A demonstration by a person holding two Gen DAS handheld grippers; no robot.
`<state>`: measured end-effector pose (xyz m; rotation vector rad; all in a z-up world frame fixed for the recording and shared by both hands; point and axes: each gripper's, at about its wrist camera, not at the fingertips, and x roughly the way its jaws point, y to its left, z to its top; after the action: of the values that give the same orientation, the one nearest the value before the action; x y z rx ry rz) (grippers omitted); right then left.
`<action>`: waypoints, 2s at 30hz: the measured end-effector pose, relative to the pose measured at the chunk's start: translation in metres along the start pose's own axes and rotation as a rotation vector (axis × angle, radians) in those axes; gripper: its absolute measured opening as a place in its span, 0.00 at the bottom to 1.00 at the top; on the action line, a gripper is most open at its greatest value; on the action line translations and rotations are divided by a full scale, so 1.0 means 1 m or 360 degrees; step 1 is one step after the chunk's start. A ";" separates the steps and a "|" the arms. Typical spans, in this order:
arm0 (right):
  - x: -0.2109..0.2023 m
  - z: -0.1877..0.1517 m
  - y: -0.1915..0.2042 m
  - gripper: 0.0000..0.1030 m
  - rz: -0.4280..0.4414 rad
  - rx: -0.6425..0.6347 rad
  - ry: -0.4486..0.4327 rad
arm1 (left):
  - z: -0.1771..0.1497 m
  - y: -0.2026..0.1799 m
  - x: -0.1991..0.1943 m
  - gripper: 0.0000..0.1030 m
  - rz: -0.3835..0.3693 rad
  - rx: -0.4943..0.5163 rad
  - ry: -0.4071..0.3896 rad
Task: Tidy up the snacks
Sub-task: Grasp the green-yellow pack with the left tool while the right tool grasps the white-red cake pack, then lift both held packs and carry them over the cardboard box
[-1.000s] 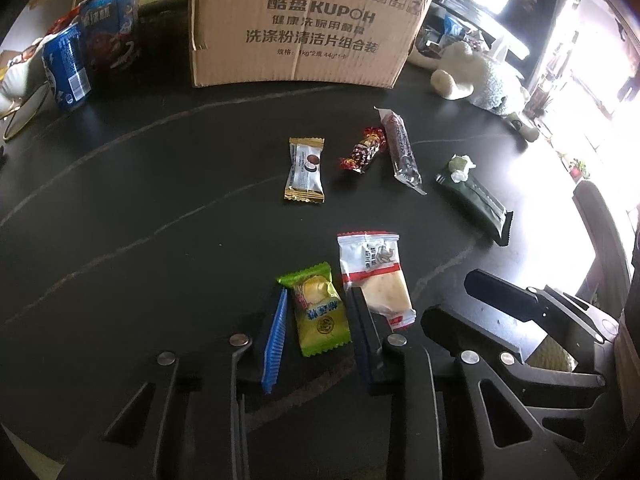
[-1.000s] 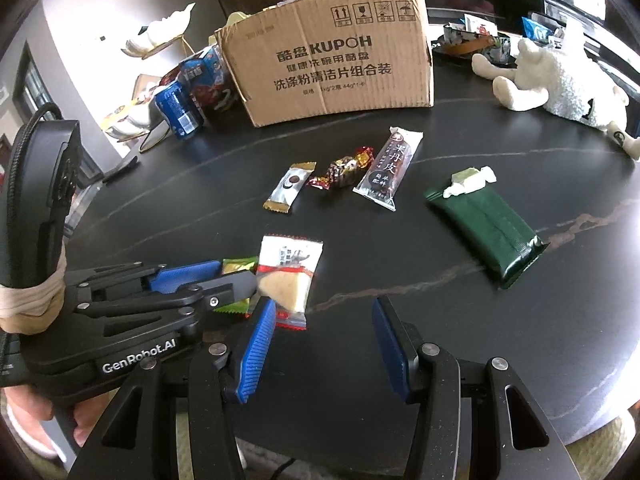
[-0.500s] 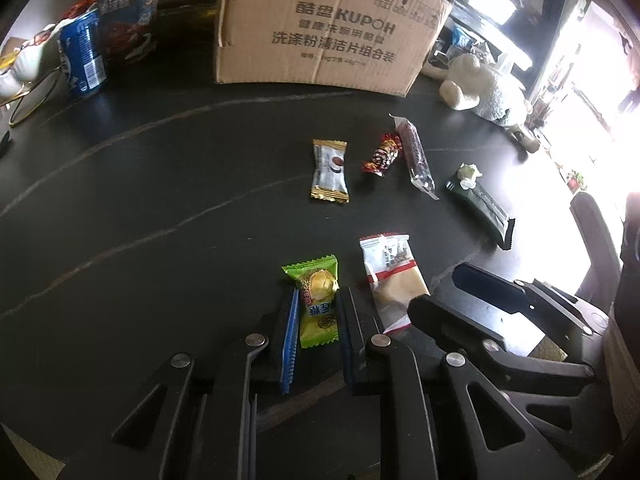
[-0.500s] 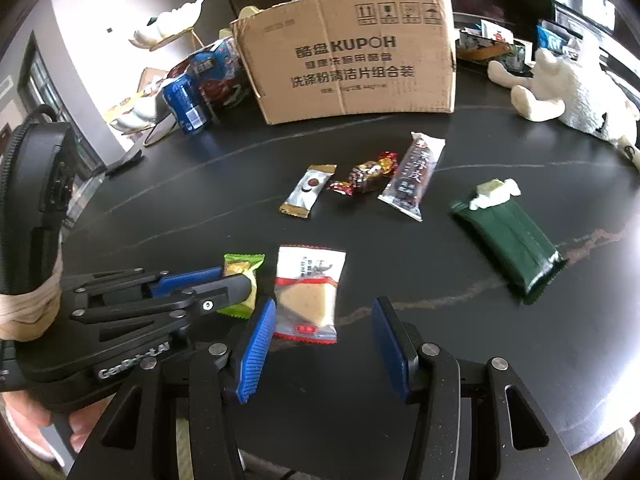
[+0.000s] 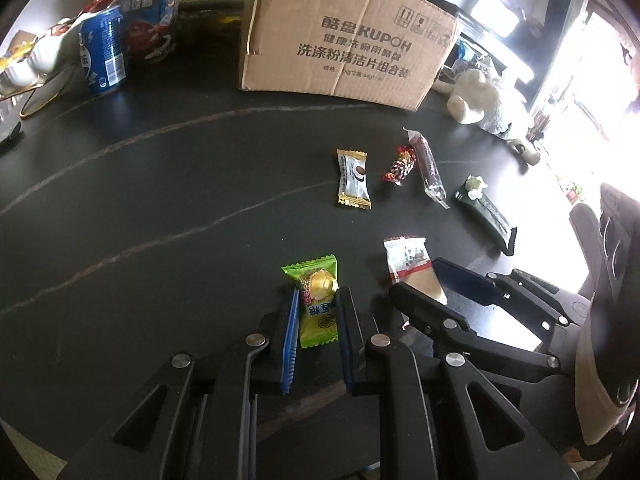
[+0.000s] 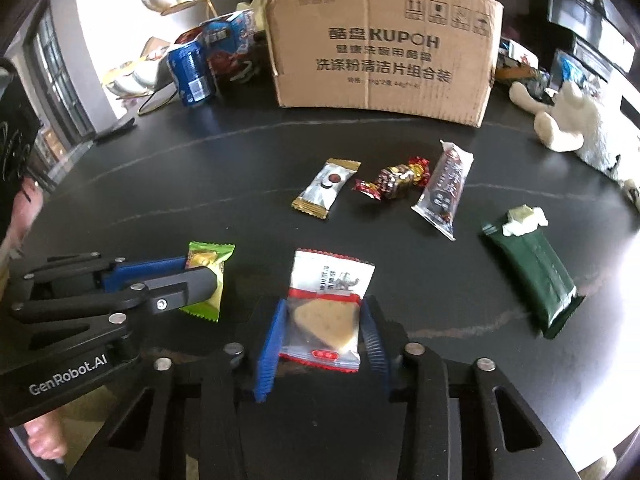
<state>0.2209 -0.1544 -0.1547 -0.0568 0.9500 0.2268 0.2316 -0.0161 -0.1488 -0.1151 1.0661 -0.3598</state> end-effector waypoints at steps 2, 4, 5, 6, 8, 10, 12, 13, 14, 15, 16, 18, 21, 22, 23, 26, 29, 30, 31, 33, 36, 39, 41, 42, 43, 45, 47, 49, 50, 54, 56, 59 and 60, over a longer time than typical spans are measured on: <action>0.000 0.000 0.002 0.35 0.0000 -0.0011 -0.0007 | 0.000 0.001 -0.001 0.18 0.0001 -0.0003 -0.0005; 0.000 0.001 0.003 0.35 0.0007 -0.0018 -0.0011 | 0.000 0.001 -0.003 0.18 0.0002 0.0000 -0.0013; -0.002 0.001 0.003 0.34 0.0018 -0.0017 -0.0014 | 0.000 0.000 -0.005 0.18 0.0006 0.0006 -0.0021; -0.004 0.001 0.003 0.34 0.0022 -0.0012 -0.0023 | 0.001 -0.001 -0.007 0.18 0.0010 0.0013 -0.0030; -0.008 0.002 0.003 0.34 0.0024 -0.0011 -0.0039 | 0.001 -0.003 -0.010 0.18 0.0015 0.0026 -0.0046; -0.014 0.004 0.001 0.34 0.0038 0.0006 -0.0060 | 0.002 -0.005 -0.015 0.18 0.0017 0.0038 -0.0062; -0.020 0.007 -0.001 0.34 0.0044 0.0022 -0.0084 | 0.003 -0.008 -0.020 0.18 0.0017 0.0051 -0.0084; -0.024 0.009 -0.003 0.34 0.0050 0.0031 -0.0100 | 0.004 -0.010 -0.023 0.18 0.0017 0.0059 -0.0096; -0.028 0.011 -0.004 0.34 0.0054 0.0036 -0.0116 | 0.005 -0.011 -0.026 0.18 0.0019 0.0066 -0.0108; -0.032 0.012 -0.004 0.34 0.0054 0.0042 -0.0131 | 0.007 -0.013 -0.029 0.18 0.0021 0.0075 -0.0122; -0.036 0.014 -0.005 0.34 0.0056 0.0048 -0.0149 | 0.008 -0.016 -0.034 0.18 0.0028 0.0092 -0.0146; -0.044 0.018 -0.007 0.34 0.0068 0.0058 -0.0178 | 0.012 -0.020 -0.042 0.18 0.0042 0.0117 -0.0185; -0.057 0.024 -0.008 0.34 0.0072 0.0068 -0.0232 | 0.019 -0.025 -0.054 0.18 0.0048 0.0138 -0.0235; -0.061 0.026 -0.009 0.34 0.0072 0.0069 -0.0248 | 0.022 -0.027 -0.058 0.18 0.0047 0.0146 -0.0253; -0.065 0.028 -0.009 0.34 0.0071 0.0068 -0.0266 | 0.024 -0.028 -0.061 0.18 0.0049 0.0153 -0.0268; -0.077 0.037 -0.010 0.34 0.0058 0.0060 -0.0325 | 0.033 -0.031 -0.071 0.18 0.0045 0.0160 -0.0316; -0.086 0.047 -0.011 0.34 0.0052 0.0058 -0.0378 | 0.042 -0.034 -0.081 0.18 0.0054 0.0178 -0.0366; -0.090 0.051 -0.011 0.34 0.0049 0.0058 -0.0397 | 0.046 -0.035 -0.084 0.18 0.0056 0.0183 -0.0384; -0.093 0.055 -0.012 0.34 0.0049 0.0060 -0.0418 | 0.050 -0.035 -0.087 0.18 0.0059 0.0184 -0.0399; -0.099 0.063 -0.013 0.34 0.0051 0.0060 -0.0453 | 0.058 -0.037 -0.092 0.18 0.0065 0.0193 -0.0428; -0.105 0.074 -0.014 0.34 0.0054 0.0067 -0.0498 | 0.070 -0.039 -0.100 0.18 0.0078 0.0213 -0.0475; -0.111 0.088 -0.017 0.34 0.0059 0.0078 -0.0547 | 0.085 -0.042 -0.108 0.18 0.0091 0.0233 -0.0523; -0.115 0.099 -0.020 0.34 0.0057 0.0083 -0.0575 | 0.096 -0.044 -0.113 0.18 0.0090 0.0245 -0.0544; -0.116 0.104 -0.022 0.34 0.0059 0.0088 -0.0586 | 0.101 -0.045 -0.114 0.18 0.0091 0.0252 -0.0553; -0.117 0.110 -0.023 0.34 0.0062 0.0090 -0.0592 | 0.108 -0.046 -0.117 0.18 0.0097 0.0259 -0.0568; -0.120 0.121 -0.026 0.34 0.0060 0.0089 -0.0611 | 0.119 -0.047 -0.119 0.18 0.0091 0.0266 -0.0583; -0.123 0.132 -0.028 0.34 0.0050 0.0076 -0.0627 | 0.129 -0.048 -0.122 0.18 0.0089 0.0266 -0.0598; -0.126 0.143 -0.030 0.34 0.0039 0.0066 -0.0644 | 0.139 -0.049 -0.125 0.18 0.0091 0.0269 -0.0613; -0.127 0.149 -0.031 0.34 0.0036 0.0061 -0.0651 | 0.142 -0.050 -0.126 0.18 0.0091 0.0273 -0.0618; -0.130 0.169 -0.036 0.34 0.0020 0.0045 -0.0661 | 0.162 -0.053 -0.128 0.18 0.0097 0.0285 -0.0628; -0.128 0.177 -0.040 0.34 0.0023 0.0048 -0.0659 | 0.174 -0.054 -0.127 0.18 0.0098 0.0292 -0.0623; -0.124 0.191 -0.045 0.34 0.0023 0.0042 -0.0648 | 0.189 -0.055 -0.123 0.18 0.0104 0.0303 -0.0615; -0.122 0.196 -0.047 0.34 0.0023 0.0037 -0.0642 | 0.194 -0.056 -0.121 0.18 0.0113 0.0301 -0.0613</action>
<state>0.3196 -0.1920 0.0564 0.0174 0.5515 0.2301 0.3356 -0.0425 0.0607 0.0229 0.6502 -0.3556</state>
